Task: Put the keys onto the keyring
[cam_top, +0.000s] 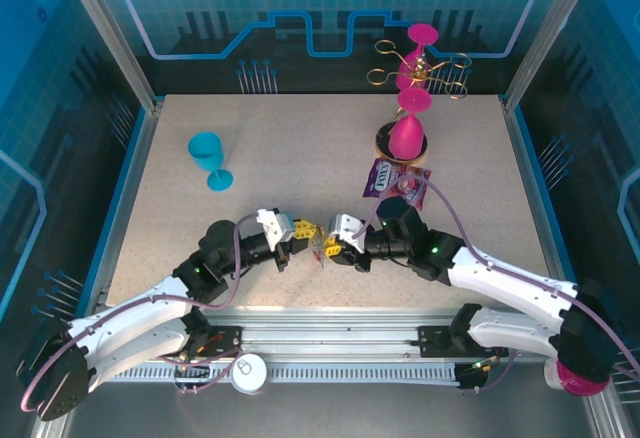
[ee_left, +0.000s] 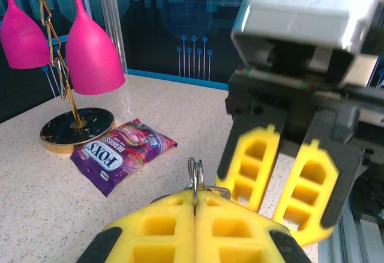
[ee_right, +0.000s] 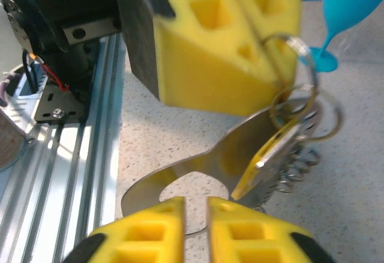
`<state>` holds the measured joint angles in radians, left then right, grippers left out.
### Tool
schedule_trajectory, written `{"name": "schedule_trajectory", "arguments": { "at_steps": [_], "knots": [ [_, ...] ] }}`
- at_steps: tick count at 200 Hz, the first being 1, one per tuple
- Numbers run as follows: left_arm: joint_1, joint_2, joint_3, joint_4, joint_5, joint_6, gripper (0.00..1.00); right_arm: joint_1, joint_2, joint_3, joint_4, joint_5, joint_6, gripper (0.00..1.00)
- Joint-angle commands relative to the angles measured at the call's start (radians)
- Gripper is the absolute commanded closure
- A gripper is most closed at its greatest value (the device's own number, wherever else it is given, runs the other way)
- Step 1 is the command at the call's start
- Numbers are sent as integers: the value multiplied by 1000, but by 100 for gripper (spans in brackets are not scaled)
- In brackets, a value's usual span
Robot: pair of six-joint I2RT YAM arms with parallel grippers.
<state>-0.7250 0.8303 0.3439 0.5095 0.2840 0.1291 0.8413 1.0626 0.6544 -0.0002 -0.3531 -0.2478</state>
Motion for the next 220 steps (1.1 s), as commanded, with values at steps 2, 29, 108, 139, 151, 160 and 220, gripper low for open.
{"name": "schedule_trajectory", "arguments": {
  "at_steps": [2,29,108,139,151,160,220],
  "knots": [
    [-7,-3,-2,54,1,-2,100,-26,-56,-4,0,49,-15,77],
    [-8,-2,-2,56,10,-3,100,-36,-62,10,4,43,-15,61],
    [-8,7,-3,67,17,-14,100,-34,43,42,167,1,67,62],
    [-8,8,-3,72,24,-17,100,-34,51,42,182,27,72,69],
    [-7,8,-2,72,24,-17,100,-34,50,42,177,39,68,76],
    [-7,7,-1,71,24,-17,100,-34,48,42,168,41,61,81],
    [-7,4,9,74,35,-7,100,-24,41,91,-64,38,-68,99]
  ]
}}
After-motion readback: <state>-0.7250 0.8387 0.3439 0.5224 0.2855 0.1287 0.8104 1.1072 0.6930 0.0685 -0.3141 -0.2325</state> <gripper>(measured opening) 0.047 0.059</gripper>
